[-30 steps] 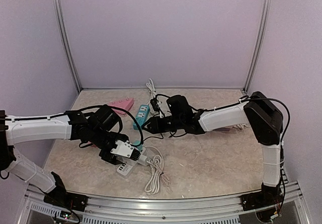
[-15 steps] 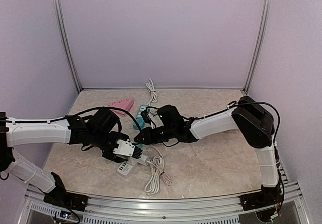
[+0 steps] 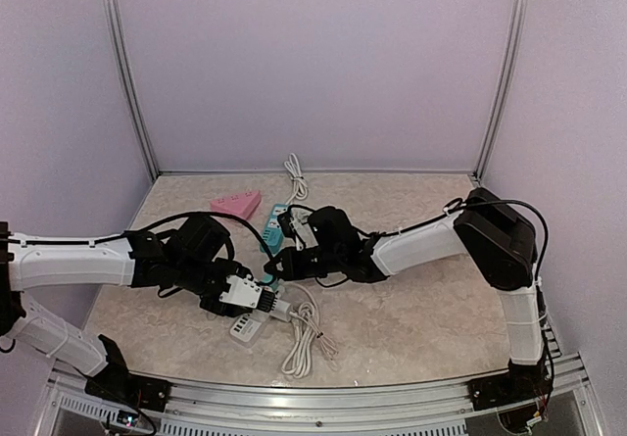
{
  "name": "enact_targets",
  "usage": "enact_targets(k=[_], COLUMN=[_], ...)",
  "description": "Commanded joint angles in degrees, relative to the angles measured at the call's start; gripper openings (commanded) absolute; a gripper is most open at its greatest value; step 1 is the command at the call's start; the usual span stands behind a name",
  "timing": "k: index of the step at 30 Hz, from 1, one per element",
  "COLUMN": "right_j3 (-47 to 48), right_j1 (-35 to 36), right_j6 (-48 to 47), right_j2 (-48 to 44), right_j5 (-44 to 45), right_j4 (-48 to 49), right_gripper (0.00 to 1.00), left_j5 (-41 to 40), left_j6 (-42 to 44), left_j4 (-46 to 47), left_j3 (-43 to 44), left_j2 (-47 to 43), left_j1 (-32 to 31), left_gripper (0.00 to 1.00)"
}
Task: Insert the plug
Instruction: Move the socket to the center of the board.
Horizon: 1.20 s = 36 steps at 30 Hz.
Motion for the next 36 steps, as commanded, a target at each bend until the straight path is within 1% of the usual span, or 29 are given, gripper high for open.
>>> enact_targets(k=[1, 3, 6, 9, 12, 19, 26, 29, 31, 34, 36], right_j3=[-3.4, -3.7, -2.9, -1.0, 0.4, 1.4, 0.7, -0.4, -1.1, -2.2, -2.6], right_j1=[4.8, 4.7, 4.7, 4.6, 4.0, 2.5, 2.4, 2.4, 2.4, 2.4, 2.3], right_j6=[2.2, 1.8, -0.6, -4.6, -8.2, -13.4, -14.3, -13.6, -13.0, -12.4, -11.9], right_j2=[-1.1, -1.7, -3.3, -5.5, -8.3, -15.8, -22.0, -24.8, -26.5, -28.6, -29.6], right_j5=[-4.3, -4.2, -2.8, 0.4, 3.3, 11.5, 19.9, 23.6, 26.4, 29.4, 30.6], right_j4=[-2.5, -2.6, -5.0, -10.8, -14.1, -21.0, -29.3, -32.4, -34.6, -38.0, -40.1], right_gripper=[0.04, 0.07, 0.10, 0.22, 0.30, 0.41, 0.47, 0.48, 0.50, 0.52, 0.53], left_j5=[-2.9, -2.9, -2.6, -1.9, -0.9, -1.1, -0.9, -0.4, 0.1, 0.9, 1.9], left_j6=[-0.2, -0.2, 0.0, 0.2, -0.9, -2.7, -6.9, -11.5, -15.8, -23.6, -28.8], left_j4=[4.0, 3.7, 1.0, -2.9, -6.3, -10.9, -12.9, -11.9, -10.2, -6.1, -3.4], left_j3=[-2.2, -2.2, -1.4, 0.3, 2.1, 4.5, 3.4, 1.8, 0.7, -1.4, -2.8], left_j2=[2.6, 2.6, 2.2, 1.2, 0.3, -3.5, -10.2, -13.8, -15.9, -20.0, -23.0], left_j1=[0.2, 0.2, -0.5, -1.7, -2.3, -2.8, -1.4, 0.8, 3.5, 9.4, 14.6], left_gripper=[0.51, 0.52, 0.59, 0.65, 0.71, 0.78, 0.85, 0.89, 0.92, 0.96, 0.97])
